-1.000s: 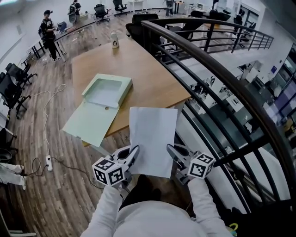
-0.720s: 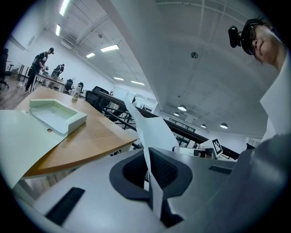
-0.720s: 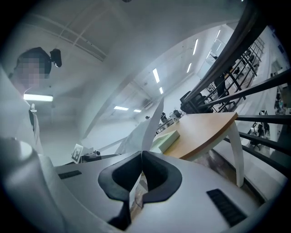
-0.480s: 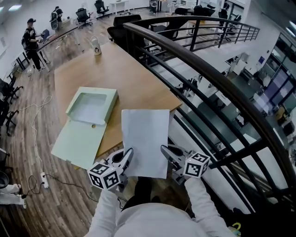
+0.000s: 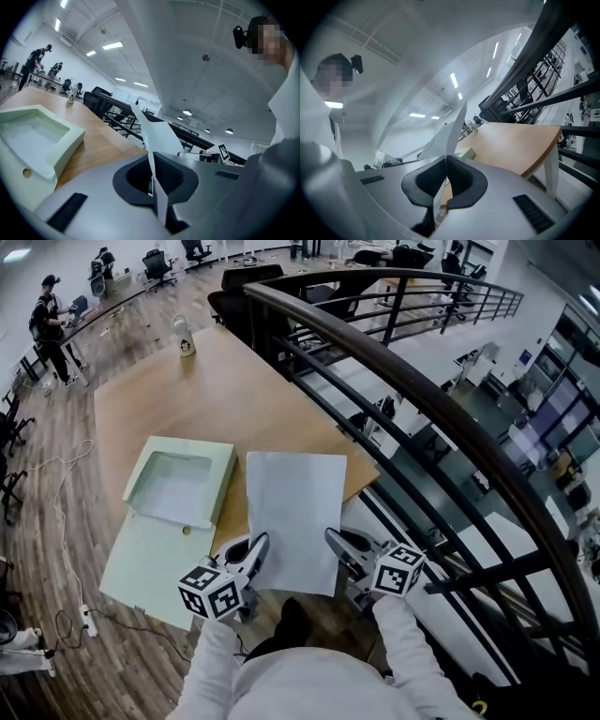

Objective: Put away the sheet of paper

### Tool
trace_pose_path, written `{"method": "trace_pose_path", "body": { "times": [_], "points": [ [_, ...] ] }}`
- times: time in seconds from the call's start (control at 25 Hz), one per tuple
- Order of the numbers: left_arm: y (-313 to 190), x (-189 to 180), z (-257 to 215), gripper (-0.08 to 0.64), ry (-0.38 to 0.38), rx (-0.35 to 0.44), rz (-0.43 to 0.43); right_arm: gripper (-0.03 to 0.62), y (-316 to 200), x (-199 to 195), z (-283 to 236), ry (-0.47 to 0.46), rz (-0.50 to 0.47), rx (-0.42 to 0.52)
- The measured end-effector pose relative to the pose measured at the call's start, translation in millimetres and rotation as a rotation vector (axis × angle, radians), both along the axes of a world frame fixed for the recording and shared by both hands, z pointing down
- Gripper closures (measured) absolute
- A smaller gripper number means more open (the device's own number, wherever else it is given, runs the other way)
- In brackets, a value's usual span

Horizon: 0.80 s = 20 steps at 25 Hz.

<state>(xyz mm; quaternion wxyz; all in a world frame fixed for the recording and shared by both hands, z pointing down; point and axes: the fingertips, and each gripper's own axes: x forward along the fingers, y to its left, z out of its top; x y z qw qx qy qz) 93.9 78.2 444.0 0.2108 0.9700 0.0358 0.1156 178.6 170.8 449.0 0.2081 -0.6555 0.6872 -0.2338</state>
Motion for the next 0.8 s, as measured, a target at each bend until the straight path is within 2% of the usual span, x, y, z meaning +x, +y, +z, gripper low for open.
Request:
{"method": "trace_pose_path", "body": {
  "times": [0.56,0.8],
  "points": [
    [-60,47,-1,0.543,0.007,-0.046,0.009,0.565,-61,48,-3,-0.018,0.025,-0.031],
    [-70,51,-1,0.543,-0.003,-0.051,-0.028,0.565,-75,55,-3,-0.035,-0.013,-0.039]
  ]
}}
